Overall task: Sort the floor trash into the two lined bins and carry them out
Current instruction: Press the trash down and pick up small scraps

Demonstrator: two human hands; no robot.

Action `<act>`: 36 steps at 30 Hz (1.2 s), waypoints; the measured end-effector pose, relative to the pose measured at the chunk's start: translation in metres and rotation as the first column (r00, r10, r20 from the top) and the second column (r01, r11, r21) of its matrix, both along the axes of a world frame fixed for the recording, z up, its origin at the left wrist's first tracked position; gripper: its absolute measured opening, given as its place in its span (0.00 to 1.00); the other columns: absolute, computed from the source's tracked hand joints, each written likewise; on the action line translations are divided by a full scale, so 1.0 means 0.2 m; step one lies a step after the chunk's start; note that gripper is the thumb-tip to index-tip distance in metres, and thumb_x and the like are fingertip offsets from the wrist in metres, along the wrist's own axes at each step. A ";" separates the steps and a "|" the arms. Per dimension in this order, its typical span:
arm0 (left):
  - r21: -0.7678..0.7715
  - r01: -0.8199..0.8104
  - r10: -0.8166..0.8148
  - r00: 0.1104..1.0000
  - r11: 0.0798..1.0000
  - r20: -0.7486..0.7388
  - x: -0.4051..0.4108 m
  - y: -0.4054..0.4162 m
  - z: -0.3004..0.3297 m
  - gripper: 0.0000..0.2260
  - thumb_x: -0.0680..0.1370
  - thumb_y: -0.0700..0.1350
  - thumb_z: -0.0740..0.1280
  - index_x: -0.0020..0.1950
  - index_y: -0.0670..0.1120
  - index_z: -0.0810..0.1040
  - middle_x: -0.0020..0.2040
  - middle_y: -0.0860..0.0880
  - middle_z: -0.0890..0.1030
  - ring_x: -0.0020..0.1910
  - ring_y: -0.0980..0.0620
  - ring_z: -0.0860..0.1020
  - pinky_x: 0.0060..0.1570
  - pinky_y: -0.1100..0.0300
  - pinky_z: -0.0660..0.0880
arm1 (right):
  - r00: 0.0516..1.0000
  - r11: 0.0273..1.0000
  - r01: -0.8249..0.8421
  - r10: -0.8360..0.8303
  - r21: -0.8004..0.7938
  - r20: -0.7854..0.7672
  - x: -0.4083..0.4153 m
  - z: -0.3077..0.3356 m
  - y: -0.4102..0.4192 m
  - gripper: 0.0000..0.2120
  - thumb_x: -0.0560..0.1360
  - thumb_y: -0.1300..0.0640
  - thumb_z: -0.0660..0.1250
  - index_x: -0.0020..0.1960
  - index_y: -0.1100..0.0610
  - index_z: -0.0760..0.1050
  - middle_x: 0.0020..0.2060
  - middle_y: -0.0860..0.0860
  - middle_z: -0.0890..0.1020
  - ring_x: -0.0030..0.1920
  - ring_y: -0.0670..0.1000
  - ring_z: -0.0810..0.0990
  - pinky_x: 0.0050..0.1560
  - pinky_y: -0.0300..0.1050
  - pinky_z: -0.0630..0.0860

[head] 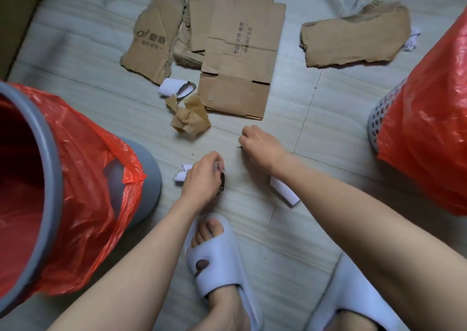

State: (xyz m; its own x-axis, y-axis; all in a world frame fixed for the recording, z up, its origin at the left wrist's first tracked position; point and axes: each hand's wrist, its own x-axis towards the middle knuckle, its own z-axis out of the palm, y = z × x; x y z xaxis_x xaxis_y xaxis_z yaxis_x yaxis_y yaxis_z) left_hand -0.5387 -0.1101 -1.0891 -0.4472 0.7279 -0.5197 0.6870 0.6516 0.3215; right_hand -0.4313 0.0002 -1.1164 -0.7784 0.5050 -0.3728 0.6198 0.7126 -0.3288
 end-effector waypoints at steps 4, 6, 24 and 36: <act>0.045 -0.009 0.008 0.999 0.999 0.041 0.00 -0.01 -0.02 0.09 0.77 0.37 0.56 0.44 0.50 0.71 0.46 0.45 0.79 0.48 0.39 0.74 0.48 0.51 0.71 | 1.000 0.999 0.001 -0.001 0.036 -0.001 0.07 0.00 0.01 0.14 0.77 0.70 0.52 0.58 0.65 0.71 0.58 0.61 0.71 0.61 0.58 0.68 0.42 0.47 0.64; 0.044 -0.035 0.032 0.998 0.998 0.062 0.00 -0.01 -0.03 0.09 0.76 0.36 0.57 0.43 0.48 0.72 0.45 0.44 0.79 0.47 0.39 0.75 0.46 0.50 0.73 | 0.999 0.998 0.050 -0.050 0.034 0.011 0.10 -0.01 0.01 0.14 0.76 0.70 0.52 0.59 0.65 0.71 0.58 0.60 0.72 0.61 0.58 0.69 0.43 0.48 0.65; 0.398 -0.548 0.295 0.789 0.736 0.540 0.36 0.56 0.72 0.19 0.72 0.30 0.53 0.33 0.51 0.75 0.35 0.48 0.78 0.34 0.50 0.74 0.27 0.65 0.69 | 0.581 0.760 0.641 -0.573 -0.110 -0.578 0.51 1.12 0.41 0.12 0.73 0.67 0.63 0.54 0.63 0.80 0.52 0.58 0.83 0.54 0.56 0.79 0.54 0.40 0.69; 0.629 -0.138 -0.184 0.889 0.765 0.420 1.22 0.83 0.95 0.15 0.73 0.30 0.58 0.40 0.46 0.79 0.47 0.46 0.73 0.46 0.48 0.76 0.54 0.58 0.73 | 0.300 0.371 0.928 -0.787 -0.026 -0.539 1.43 1.27 0.48 0.09 0.75 0.61 0.64 0.54 0.62 0.77 0.51 0.58 0.82 0.55 0.58 0.77 0.53 0.42 0.64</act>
State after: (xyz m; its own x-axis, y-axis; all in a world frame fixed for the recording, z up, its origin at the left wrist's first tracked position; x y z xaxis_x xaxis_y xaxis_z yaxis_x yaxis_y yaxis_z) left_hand -0.2950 0.0568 -0.8988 -0.2711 0.9600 -0.0699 0.3801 0.1735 0.9085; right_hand -0.1456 0.0962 -0.8633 0.1529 0.9839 0.0928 0.7748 -0.0611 -0.6293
